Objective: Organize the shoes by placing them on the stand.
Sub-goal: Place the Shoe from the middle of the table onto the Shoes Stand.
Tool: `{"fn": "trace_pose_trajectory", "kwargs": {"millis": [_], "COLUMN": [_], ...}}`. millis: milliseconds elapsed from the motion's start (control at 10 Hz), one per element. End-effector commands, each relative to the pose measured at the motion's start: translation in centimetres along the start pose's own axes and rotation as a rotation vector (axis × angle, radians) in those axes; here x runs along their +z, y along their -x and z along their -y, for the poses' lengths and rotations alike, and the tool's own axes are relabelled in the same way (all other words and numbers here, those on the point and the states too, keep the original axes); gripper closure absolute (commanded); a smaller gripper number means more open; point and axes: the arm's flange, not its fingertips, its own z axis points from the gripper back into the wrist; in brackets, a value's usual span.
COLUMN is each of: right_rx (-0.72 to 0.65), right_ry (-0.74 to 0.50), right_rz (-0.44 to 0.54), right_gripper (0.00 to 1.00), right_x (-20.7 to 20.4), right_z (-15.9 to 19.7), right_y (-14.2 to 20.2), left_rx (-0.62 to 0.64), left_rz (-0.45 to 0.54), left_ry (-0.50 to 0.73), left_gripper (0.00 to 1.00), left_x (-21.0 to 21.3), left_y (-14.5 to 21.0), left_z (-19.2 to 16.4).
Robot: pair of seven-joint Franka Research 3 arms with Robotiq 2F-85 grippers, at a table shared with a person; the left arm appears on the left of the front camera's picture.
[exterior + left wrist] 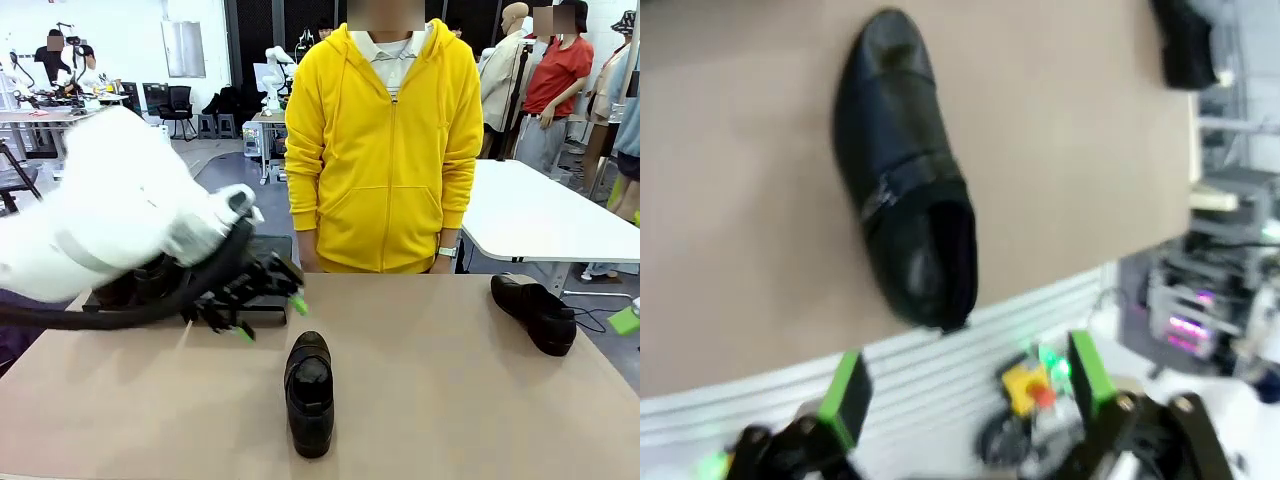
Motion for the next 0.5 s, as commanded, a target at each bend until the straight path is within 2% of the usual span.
{"fn": "trace_pose_trajectory", "kwargs": {"millis": [0, 100, 200, 300, 400], "right_rx": [0.027, 0.027, 0.027, 0.027, 0.027], "right_ry": [-0.02, -0.02, -0.02, -0.02, -0.02], "right_rz": [0.005, 0.005, 0.005, 0.005, 0.005], "right_gripper": [0.0, 0.0, 0.0, 0.0, 0.0], "right_x": [0.3, 0.3, 0.3, 0.3, 0.3], "right_z": [0.0, 0.0, 0.0, 0.0, 0.0], "right_y": [0.0, 0.0, 0.0, 0.0, 0.0], "left_rx": [-0.005, -0.052, -0.051, -0.034, -0.034], "left_rz": [0.082, 0.038, -0.049, 0.048, 0.048], "left_ry": [-0.02, -0.015, 0.061, -0.006, -0.006], "left_gripper": [0.0, 0.0, 0.0, 0.0, 0.0], "left_x": [-2.3, -3.3, -3.3, -3.8, -3.8], "left_y": [-0.7, 0.2, 0.2, 0.5, 0.5], "left_z": [1.6, 2.7, 3.4, 1.9, 1.9]}}
